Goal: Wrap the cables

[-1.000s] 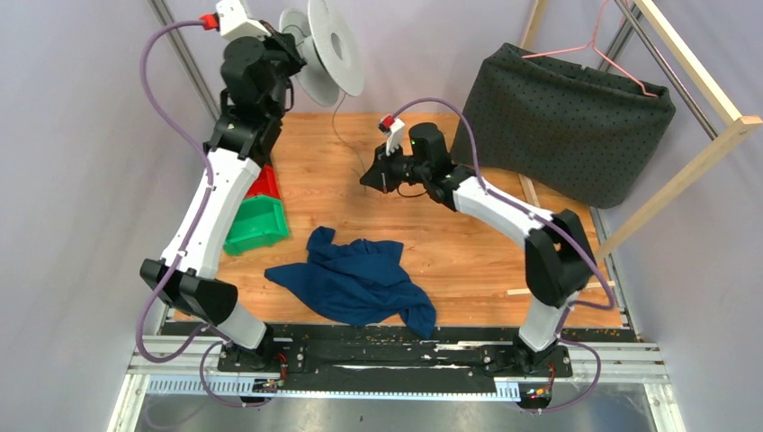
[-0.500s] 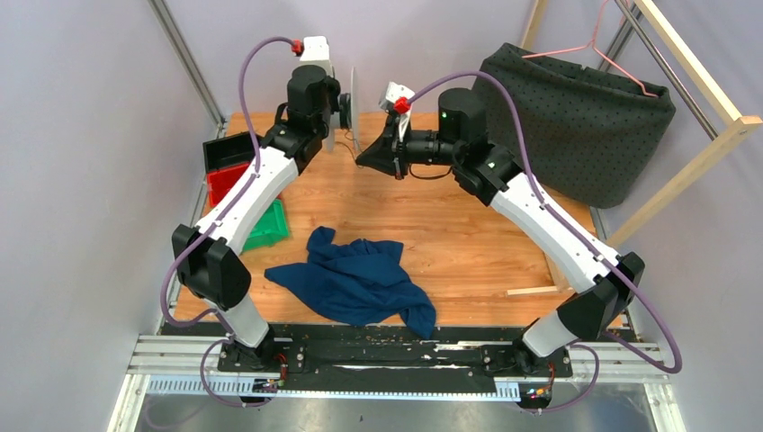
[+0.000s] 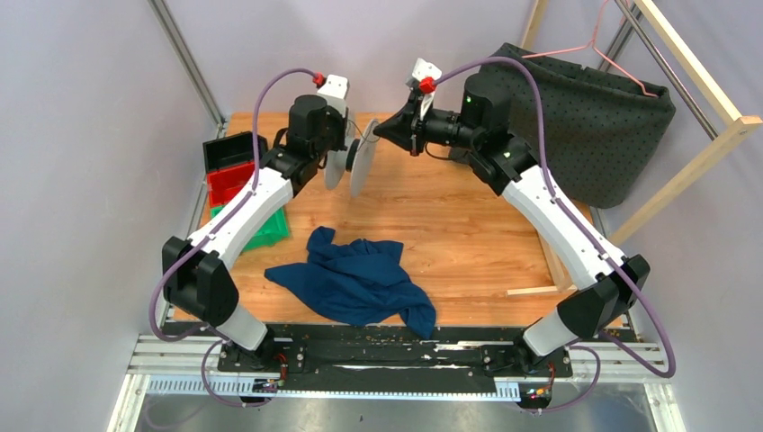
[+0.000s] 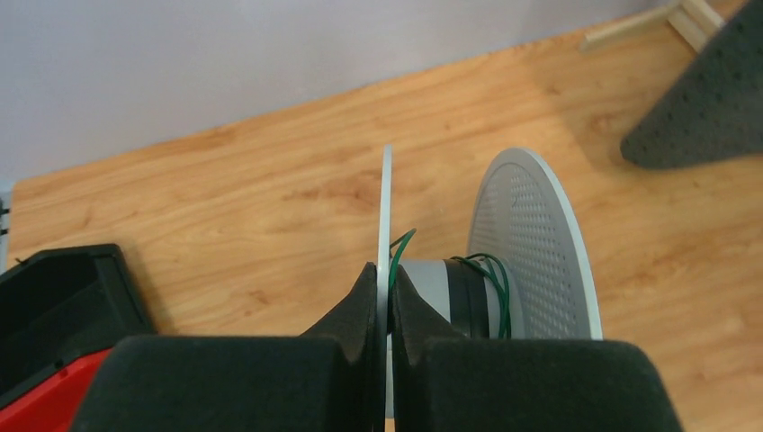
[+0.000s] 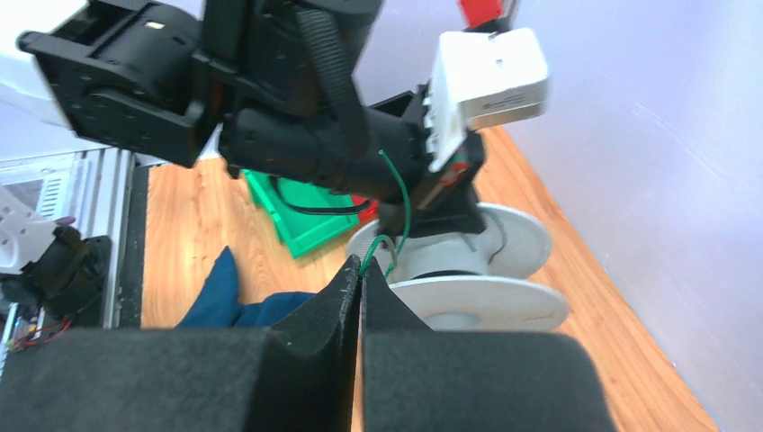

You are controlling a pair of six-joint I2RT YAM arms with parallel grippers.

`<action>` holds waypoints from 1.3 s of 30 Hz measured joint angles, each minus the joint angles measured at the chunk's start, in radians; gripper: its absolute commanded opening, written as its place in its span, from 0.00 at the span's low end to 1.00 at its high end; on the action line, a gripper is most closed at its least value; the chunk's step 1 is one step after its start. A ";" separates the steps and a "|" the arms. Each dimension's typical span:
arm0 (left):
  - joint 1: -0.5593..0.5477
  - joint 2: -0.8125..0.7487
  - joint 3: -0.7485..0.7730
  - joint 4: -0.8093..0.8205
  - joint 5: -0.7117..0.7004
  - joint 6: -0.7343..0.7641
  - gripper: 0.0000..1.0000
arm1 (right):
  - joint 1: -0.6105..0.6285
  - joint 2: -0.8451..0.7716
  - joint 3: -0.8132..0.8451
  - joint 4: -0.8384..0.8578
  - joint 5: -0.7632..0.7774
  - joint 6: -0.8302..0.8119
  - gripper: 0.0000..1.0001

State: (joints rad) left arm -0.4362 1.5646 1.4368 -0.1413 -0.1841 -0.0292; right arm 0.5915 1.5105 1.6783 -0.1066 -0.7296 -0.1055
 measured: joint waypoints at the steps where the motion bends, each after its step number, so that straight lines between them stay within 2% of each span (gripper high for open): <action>1: 0.000 -0.009 -0.011 -0.009 0.021 0.007 0.00 | -0.008 0.003 0.001 0.008 0.002 0.001 0.01; 6: 0.000 -0.053 -0.029 -0.088 0.180 0.089 0.00 | -0.048 0.040 0.002 0.031 0.012 0.002 0.01; 11: 0.029 -0.080 -0.003 -0.207 0.345 0.176 0.00 | -0.079 0.089 0.002 -0.021 0.036 -0.090 0.01; 17: 0.088 -0.075 0.142 -0.382 0.510 0.248 0.00 | -0.080 0.089 -0.059 -0.083 0.095 -0.291 0.01; 23: 0.115 -0.073 0.259 -0.441 0.701 0.254 0.00 | -0.082 0.084 -0.171 -0.131 0.134 -0.451 0.01; 32: 0.195 0.013 0.359 -0.454 0.966 0.126 0.00 | -0.124 0.042 -0.245 -0.152 0.073 -0.515 0.01; 35: 0.208 0.040 0.359 -0.413 1.015 0.029 0.00 | -0.150 0.029 -0.259 -0.144 0.034 -0.502 0.01; 39: 0.243 0.063 0.314 -0.226 1.069 -0.208 0.00 | -0.190 0.025 -0.267 -0.126 -0.039 -0.453 0.01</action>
State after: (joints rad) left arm -0.1936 1.6272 1.7512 -0.3676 0.8845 -0.2367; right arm 0.4011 1.5352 1.4109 -0.2321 -0.7681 -0.5587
